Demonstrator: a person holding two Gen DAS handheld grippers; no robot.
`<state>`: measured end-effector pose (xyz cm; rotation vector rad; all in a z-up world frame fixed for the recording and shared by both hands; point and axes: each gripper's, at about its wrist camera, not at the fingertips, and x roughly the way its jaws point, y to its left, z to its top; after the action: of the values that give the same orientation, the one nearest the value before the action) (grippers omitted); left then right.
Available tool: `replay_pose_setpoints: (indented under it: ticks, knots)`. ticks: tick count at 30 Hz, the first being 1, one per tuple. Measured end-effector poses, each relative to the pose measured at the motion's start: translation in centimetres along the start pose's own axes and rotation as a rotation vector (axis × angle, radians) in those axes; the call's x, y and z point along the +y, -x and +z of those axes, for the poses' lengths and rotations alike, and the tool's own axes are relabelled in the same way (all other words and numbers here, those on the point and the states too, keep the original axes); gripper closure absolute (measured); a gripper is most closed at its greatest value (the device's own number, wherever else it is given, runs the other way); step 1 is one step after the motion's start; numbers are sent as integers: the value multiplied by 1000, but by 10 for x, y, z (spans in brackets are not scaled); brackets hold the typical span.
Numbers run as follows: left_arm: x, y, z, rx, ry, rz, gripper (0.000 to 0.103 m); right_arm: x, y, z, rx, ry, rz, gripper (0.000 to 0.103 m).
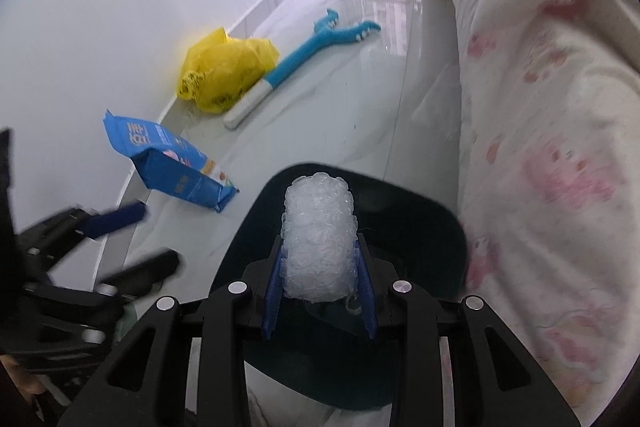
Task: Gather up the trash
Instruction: 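Open the right tool over the bin while the left tool releases the clip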
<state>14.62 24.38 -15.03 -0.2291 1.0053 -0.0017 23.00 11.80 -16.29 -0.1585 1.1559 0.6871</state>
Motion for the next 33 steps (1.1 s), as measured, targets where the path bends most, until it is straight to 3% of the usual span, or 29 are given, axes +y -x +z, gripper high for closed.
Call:
replay_pose_setpoints:
  ticks: [15,16,19,20,29,33]
  knots:
    - [18,56,8,-154,17,0,29,4,-61,-17,151,-25,-48,68]
    - [18,61,8,-167,13,-2,29,4,-63,-18,157,-24,-57,67]
    - [13,75,10,-199,3,-9,28,2,-67,-21,168,-23,-100,46]
    - [12,80,10,-208,-1,-14,28,0,-68,-21,171,-23,-116,43]
    - [-15,114,15,-308,-101,17,24,-12,-65,-29,179,-37,-136,39]
    - [-26,126,20,-371,-113,44,15,-14,-48,-28,135,-46,-102,35]
